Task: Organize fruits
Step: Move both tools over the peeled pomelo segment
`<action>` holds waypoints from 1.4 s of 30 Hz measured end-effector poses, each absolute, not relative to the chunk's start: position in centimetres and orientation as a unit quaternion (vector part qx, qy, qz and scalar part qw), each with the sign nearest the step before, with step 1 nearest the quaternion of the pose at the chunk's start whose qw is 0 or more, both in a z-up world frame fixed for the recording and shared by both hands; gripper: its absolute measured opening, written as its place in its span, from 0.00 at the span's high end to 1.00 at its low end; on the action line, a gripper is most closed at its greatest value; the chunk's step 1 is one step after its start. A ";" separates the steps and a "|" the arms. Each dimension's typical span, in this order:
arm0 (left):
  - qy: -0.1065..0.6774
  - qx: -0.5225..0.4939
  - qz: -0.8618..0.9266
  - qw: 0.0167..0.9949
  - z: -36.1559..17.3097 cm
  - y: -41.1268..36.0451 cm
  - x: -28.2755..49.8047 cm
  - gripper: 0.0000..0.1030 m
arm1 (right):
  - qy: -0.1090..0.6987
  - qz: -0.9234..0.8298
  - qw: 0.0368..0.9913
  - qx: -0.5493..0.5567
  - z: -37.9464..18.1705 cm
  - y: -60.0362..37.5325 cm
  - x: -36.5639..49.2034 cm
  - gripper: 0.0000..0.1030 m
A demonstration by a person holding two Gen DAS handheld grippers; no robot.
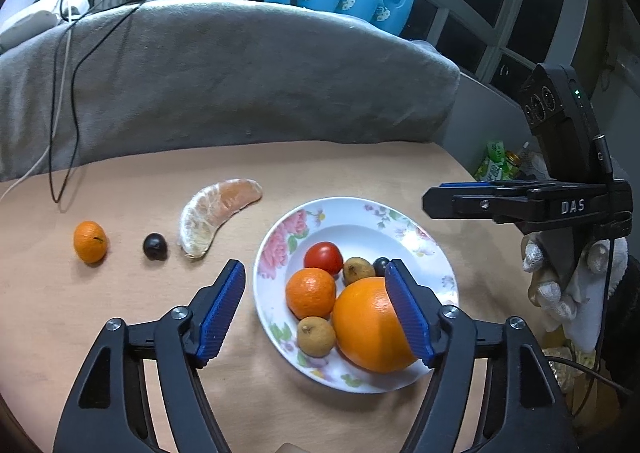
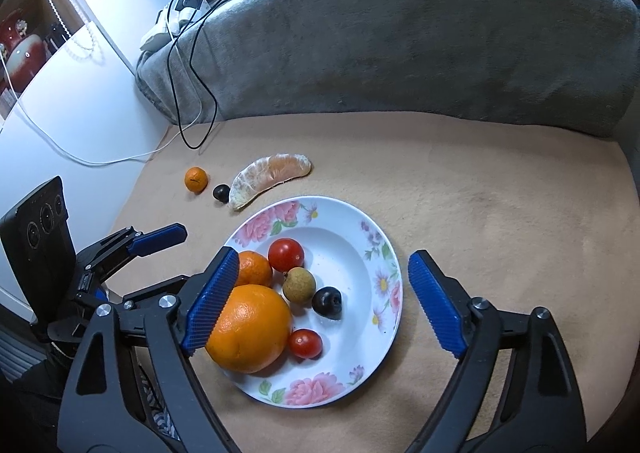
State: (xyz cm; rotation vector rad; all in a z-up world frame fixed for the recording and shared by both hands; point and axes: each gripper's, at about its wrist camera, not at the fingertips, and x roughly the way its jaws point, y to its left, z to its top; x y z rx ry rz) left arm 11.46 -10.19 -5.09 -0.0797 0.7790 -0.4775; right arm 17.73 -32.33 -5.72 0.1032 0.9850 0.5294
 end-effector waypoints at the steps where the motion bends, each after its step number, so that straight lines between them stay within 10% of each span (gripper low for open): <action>1: 0.376 -0.037 -0.228 0.897 -5.1 -10.1 11.5 0.29 | 0.467 0.251 0.846 0.050 -5.7 -32.3 17.8 0.09; 42: 0.366 -0.032 -0.143 0.919 -5.9 -1.7 12.8 0.30 | 0.490 0.282 0.823 0.049 -3.9 -26.0 23.0 0.08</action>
